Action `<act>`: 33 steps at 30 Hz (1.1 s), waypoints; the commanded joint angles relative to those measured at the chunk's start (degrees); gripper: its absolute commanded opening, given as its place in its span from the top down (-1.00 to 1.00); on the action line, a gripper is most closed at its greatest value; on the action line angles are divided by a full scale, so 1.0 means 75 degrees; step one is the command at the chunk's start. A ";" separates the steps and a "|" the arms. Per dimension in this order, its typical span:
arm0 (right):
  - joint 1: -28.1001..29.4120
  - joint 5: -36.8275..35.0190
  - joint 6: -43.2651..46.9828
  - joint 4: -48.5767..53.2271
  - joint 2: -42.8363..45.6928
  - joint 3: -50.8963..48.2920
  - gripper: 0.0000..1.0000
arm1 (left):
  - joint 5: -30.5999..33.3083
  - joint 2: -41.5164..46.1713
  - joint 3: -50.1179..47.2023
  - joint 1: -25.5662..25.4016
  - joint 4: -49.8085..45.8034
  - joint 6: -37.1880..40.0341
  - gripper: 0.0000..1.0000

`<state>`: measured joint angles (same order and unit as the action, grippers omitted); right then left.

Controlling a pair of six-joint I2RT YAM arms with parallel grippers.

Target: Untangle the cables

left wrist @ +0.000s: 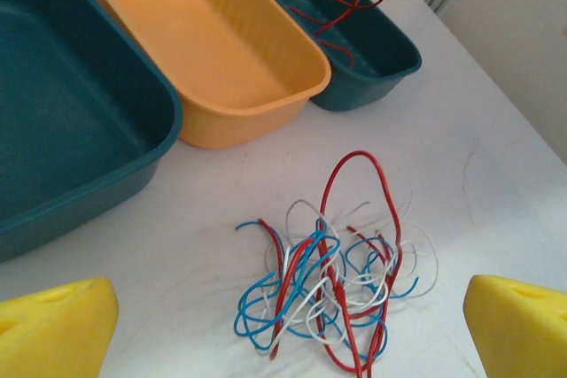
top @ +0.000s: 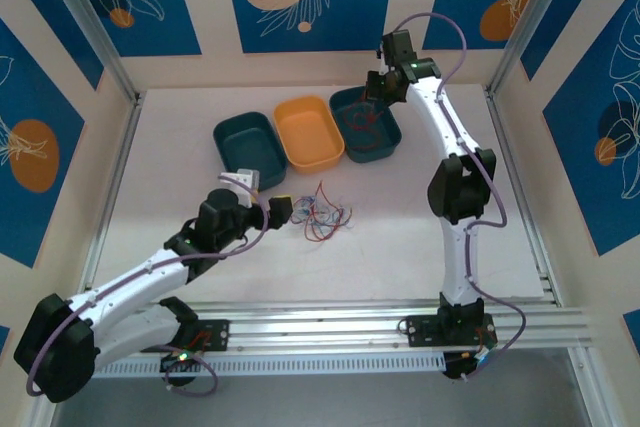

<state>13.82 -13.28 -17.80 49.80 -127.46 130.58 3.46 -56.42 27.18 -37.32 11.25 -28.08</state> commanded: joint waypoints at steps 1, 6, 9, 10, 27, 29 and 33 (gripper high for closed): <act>-0.0113 0.0192 0.0105 0.0289 -0.0360 0.0273 1.00 | 0.0124 0.0076 -0.0074 -0.0046 -0.0148 0.0123 -1.00; -0.0176 0.0169 -0.0012 0.0463 -0.0812 0.0209 1.00 | 0.0089 0.0075 -0.0075 -0.0040 -0.0140 0.0112 -1.00; -0.0215 0.0165 -0.0099 0.0585 -0.1072 0.0188 1.00 | 0.0065 0.0060 -0.0071 -0.0032 -0.0181 0.0102 -1.00; -0.0226 0.0179 -0.0140 0.0659 -0.1152 0.0190 1.00 | 0.0054 0.0058 -0.0060 -0.0047 -0.0204 0.0105 -1.00; -0.0233 0.0480 -0.0140 0.0923 -0.1691 0.0401 0.77 | 0.0030 -0.0037 -0.0034 -0.0042 -0.0220 0.0020 -1.00; -0.0235 0.0481 -0.0125 0.1049 -0.1653 0.0568 0.62 | 0.0041 -0.0028 -0.0016 -0.0040 -0.0210 0.0011 -1.00; -0.0208 0.0437 -0.0084 0.1133 -0.1349 0.0609 0.36 | 0.0042 -0.0024 -0.0032 -0.0040 -0.0216 -0.0003 -1.00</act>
<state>12.23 -11.11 -18.57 56.25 -140.05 133.69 3.51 -56.47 27.03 -37.32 9.74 -28.14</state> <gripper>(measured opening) 0.313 0.998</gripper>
